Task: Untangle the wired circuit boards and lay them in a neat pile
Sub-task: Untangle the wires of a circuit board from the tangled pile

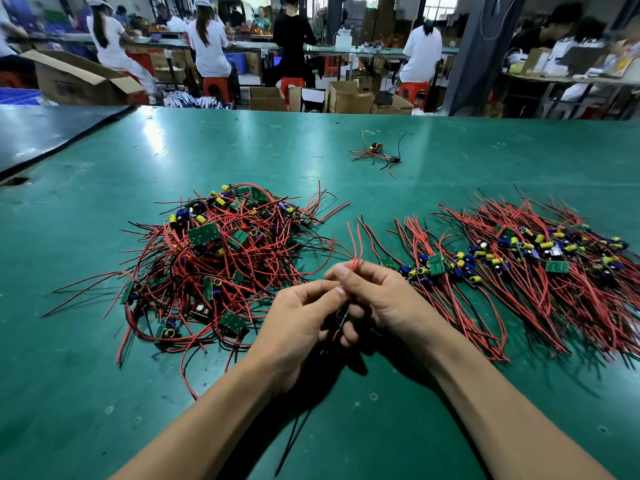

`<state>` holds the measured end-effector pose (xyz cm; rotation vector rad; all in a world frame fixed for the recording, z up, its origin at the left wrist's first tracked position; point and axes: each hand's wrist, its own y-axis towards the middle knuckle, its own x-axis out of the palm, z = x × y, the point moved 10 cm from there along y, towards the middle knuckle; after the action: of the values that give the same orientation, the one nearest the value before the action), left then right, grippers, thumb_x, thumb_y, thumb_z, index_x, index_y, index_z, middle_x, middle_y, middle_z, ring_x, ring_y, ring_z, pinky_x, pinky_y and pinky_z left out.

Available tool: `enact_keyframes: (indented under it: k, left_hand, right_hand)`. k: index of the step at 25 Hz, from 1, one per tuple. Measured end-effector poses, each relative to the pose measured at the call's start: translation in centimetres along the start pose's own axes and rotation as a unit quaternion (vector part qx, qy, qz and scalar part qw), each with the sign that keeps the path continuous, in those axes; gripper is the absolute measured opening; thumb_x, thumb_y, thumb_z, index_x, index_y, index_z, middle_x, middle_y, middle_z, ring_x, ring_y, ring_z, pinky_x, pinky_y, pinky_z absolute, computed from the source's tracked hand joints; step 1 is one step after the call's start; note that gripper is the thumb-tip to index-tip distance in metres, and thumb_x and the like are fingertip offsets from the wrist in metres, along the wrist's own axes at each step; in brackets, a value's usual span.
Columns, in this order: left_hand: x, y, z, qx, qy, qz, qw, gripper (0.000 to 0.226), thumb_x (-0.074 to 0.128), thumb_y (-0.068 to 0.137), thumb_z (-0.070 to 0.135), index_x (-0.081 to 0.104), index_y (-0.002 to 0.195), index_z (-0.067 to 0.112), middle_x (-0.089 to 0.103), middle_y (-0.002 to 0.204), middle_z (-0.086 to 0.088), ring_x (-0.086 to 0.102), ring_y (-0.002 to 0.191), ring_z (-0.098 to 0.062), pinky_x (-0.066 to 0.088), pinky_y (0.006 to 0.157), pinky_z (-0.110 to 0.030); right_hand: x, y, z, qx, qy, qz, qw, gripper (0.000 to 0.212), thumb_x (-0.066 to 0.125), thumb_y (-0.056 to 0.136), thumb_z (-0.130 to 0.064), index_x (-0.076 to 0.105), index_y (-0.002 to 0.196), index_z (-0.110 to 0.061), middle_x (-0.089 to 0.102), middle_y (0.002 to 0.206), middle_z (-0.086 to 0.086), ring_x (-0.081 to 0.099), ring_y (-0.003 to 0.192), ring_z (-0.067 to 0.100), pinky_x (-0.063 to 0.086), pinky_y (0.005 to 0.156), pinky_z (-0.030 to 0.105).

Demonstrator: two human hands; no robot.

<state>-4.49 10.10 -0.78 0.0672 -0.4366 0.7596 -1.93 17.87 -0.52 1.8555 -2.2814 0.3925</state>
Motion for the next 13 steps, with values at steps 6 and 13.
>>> enact_keyframes:
  k: [6, 13]
  left_hand:
    - [-0.5, 0.0, -0.1, -0.001, 0.046, -0.003, 0.999, 0.014, 0.063, 0.089, 0.013, 0.070, 0.080, 0.003, 0.061, 0.063, -0.010, 0.051, 0.045, -0.018, 0.044, 0.046, -0.023]
    - [-0.6, -0.2, 0.8, 0.041, 0.096, 0.024, 0.994, 0.013, 0.061, 0.092, 0.005, 0.065, 0.082, -0.003, 0.063, 0.063, -0.011, 0.050, 0.045, -0.018, 0.044, 0.046, -0.022]
  right_hand:
    - [0.3, -0.1, 0.2, 0.013, -0.003, -0.019, 1.000, 0.036, 0.073, 0.087, -0.036, 0.074, 0.107, -0.007, 0.053, 0.055, 0.013, 0.058, 0.045, 0.024, 0.054, 0.050, 0.030]
    - [-3.9, -0.1, -3.4, -0.108, -0.202, 0.170, 0.958, 0.026, 0.064, 0.098, -0.029, 0.077, 0.096, -0.007, 0.049, 0.040, -0.021, 0.048, 0.038, -0.006, 0.033, 0.042, 0.003]
